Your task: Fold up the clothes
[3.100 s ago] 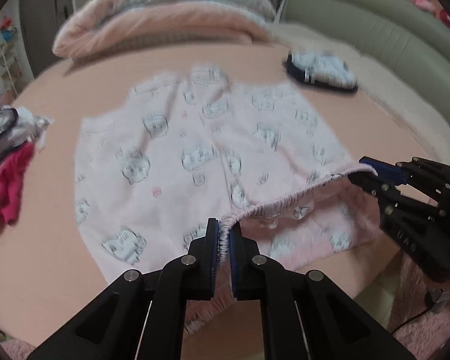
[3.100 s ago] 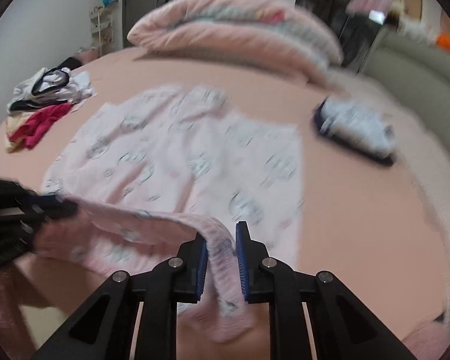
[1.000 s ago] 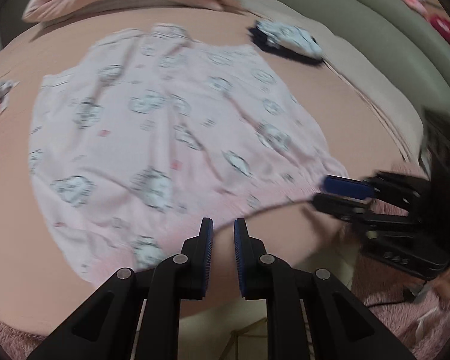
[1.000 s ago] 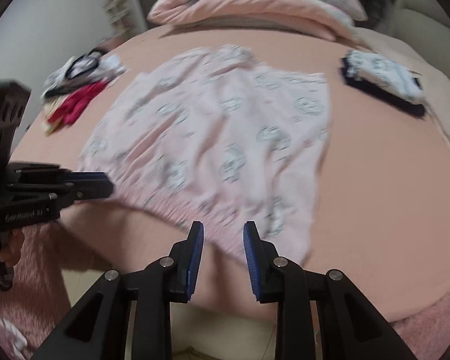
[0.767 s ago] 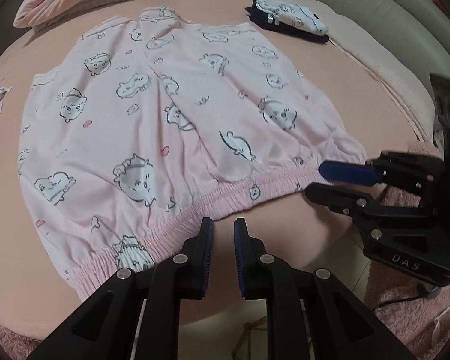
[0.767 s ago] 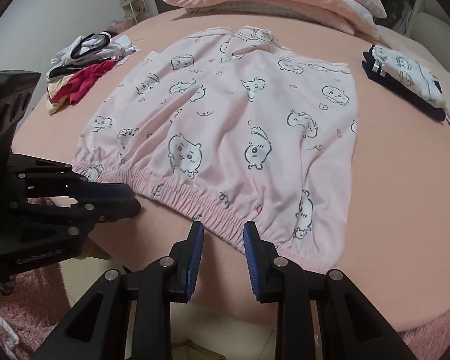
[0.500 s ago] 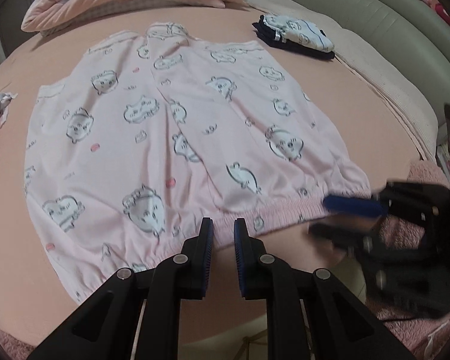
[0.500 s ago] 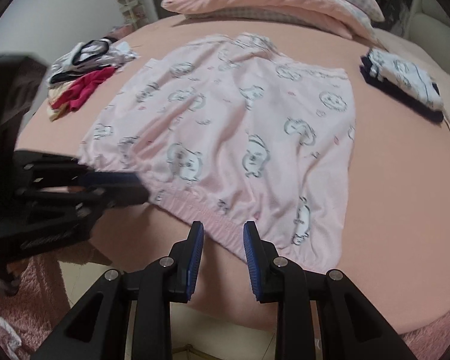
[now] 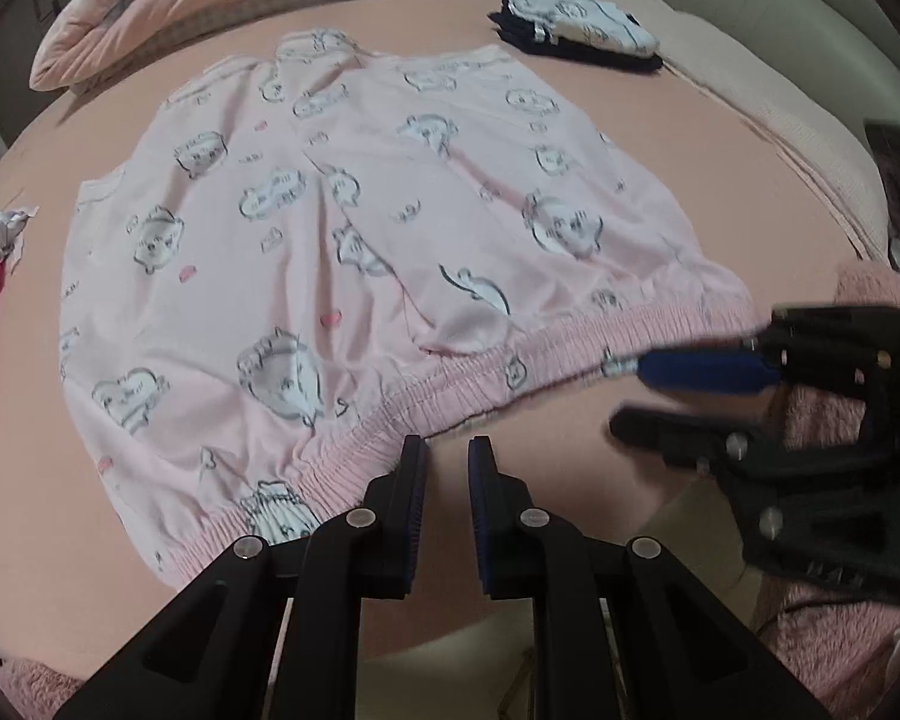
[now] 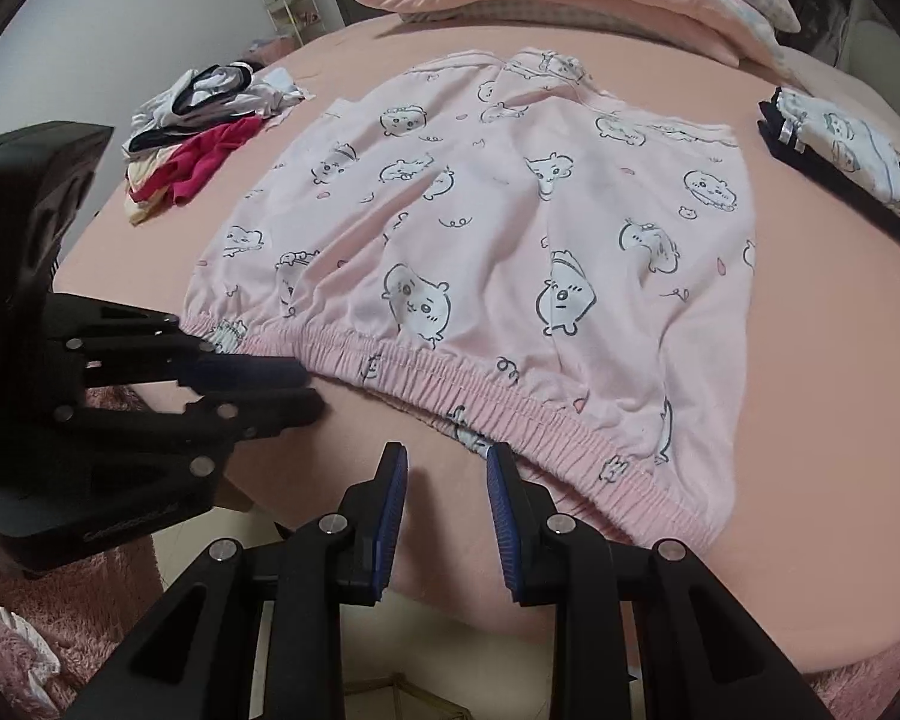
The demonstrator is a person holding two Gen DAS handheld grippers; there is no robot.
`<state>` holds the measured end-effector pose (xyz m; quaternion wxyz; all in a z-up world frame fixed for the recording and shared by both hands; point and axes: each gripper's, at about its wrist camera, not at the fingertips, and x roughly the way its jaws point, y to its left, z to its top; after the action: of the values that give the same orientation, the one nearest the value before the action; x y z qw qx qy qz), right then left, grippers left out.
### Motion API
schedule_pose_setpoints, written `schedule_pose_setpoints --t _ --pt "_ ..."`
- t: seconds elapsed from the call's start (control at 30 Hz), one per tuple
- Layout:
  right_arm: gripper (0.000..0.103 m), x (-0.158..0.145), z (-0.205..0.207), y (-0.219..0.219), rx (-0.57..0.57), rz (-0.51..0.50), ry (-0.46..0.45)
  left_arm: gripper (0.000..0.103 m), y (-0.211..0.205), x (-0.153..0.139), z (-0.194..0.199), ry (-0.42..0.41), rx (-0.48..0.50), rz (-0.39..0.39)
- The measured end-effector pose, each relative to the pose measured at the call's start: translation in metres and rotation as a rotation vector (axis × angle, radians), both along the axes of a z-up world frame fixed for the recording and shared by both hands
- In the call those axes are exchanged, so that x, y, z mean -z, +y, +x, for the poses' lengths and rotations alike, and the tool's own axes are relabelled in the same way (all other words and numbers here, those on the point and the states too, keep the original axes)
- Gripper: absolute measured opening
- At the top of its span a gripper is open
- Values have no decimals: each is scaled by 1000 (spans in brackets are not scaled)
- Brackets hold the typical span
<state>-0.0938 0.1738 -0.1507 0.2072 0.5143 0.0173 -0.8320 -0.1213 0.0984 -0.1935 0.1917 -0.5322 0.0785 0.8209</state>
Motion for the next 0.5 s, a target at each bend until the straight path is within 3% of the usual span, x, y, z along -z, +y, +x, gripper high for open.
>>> schedule_pose_setpoints --t 0.1,0.27,0.37,0.43,0.5 --pt "27 0 1 2 6 -9 1 12 -6 -7 -11 22 -32 40" --pt "27 6 -6 8 27 -64 -43 12 -24 -6 -22 -63 -74 143" --pt "27 -5 -3 19 28 -198 -65 12 -42 -16 -11 -46 -108 189" --pt "27 -14 -1 32 61 -296 -66 12 -58 -23 -4 -32 -168 205" --pt "27 -20 0 43 136 -269 -30 12 -80 -30 0 -6 -257 209"
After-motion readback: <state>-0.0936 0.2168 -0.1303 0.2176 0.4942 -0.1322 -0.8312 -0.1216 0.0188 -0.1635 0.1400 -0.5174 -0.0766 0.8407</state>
